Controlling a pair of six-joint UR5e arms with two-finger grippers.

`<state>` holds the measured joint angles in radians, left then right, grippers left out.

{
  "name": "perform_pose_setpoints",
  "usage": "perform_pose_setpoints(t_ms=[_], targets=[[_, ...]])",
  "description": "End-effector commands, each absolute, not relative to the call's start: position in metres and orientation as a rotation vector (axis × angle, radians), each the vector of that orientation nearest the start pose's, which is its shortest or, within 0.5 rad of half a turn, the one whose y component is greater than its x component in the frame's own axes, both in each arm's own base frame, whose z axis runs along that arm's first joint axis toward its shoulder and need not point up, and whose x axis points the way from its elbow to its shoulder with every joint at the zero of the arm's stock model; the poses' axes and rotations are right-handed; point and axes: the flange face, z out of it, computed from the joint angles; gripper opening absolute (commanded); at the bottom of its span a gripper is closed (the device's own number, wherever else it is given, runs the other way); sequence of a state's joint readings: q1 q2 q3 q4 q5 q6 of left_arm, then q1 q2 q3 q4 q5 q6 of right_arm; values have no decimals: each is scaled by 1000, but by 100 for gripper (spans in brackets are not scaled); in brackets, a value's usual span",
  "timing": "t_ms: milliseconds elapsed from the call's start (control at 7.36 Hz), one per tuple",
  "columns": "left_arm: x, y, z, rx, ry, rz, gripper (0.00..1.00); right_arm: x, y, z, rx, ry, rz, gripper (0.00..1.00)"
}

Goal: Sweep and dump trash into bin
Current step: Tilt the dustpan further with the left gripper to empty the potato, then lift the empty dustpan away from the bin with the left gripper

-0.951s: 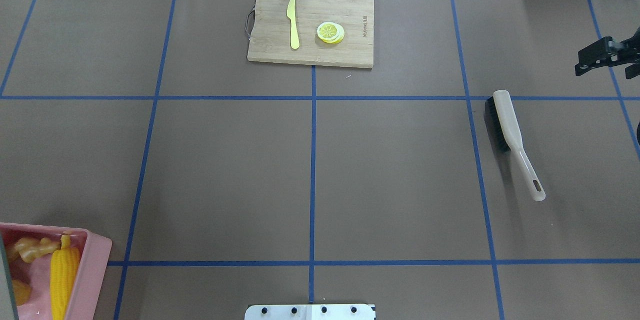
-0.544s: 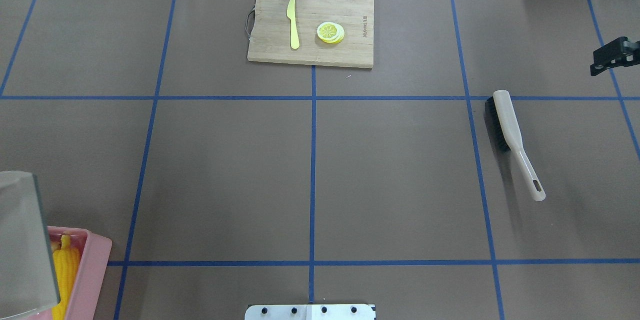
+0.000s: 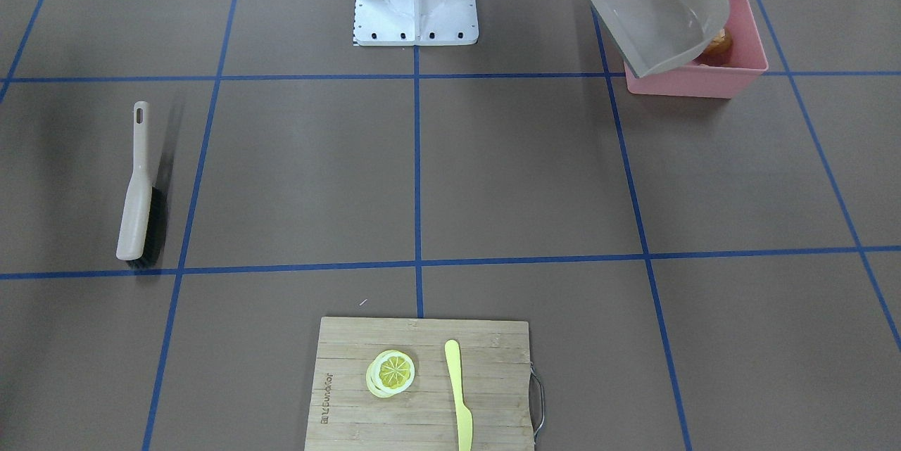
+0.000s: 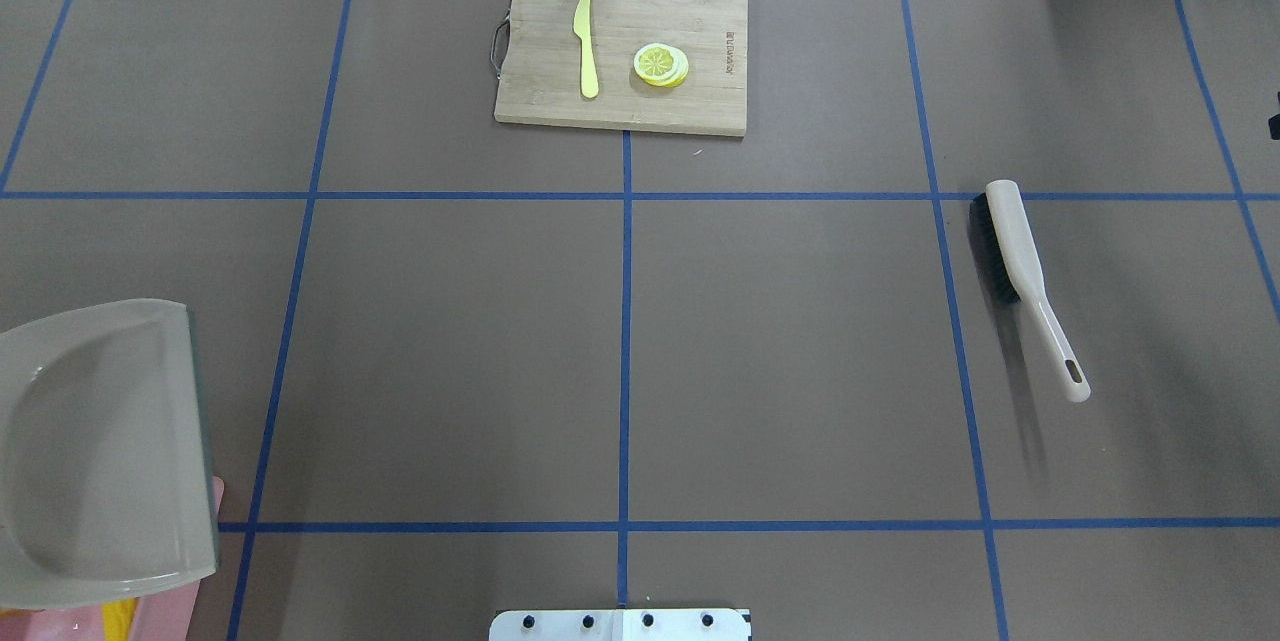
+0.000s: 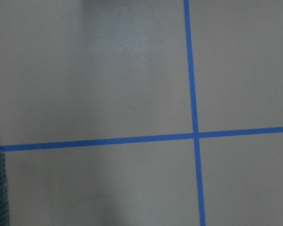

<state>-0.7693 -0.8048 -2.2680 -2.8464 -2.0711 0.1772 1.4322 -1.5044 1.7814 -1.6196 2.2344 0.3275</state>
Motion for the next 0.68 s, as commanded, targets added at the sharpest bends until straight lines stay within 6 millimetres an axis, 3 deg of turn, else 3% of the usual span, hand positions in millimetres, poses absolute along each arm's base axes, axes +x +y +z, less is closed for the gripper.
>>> perform_pose_setpoints(t_ms=[0,136,272,408,544], targets=[[153,-244,410,1091,845,1170,2,21,-529,574,28,-737,122,100],[178,-263,397,1111,847,1173,2,23,-533,598,49,-771,121,100],[200,-277,390,1146,857,1174,2,23,-535,610,59,-775,120,100],[234,-299,386,1133,863,1184,2,26,-532,614,56,-773,123,100],[259,-316,383,1104,860,1194,2,39,-520,625,50,-770,148,100]])
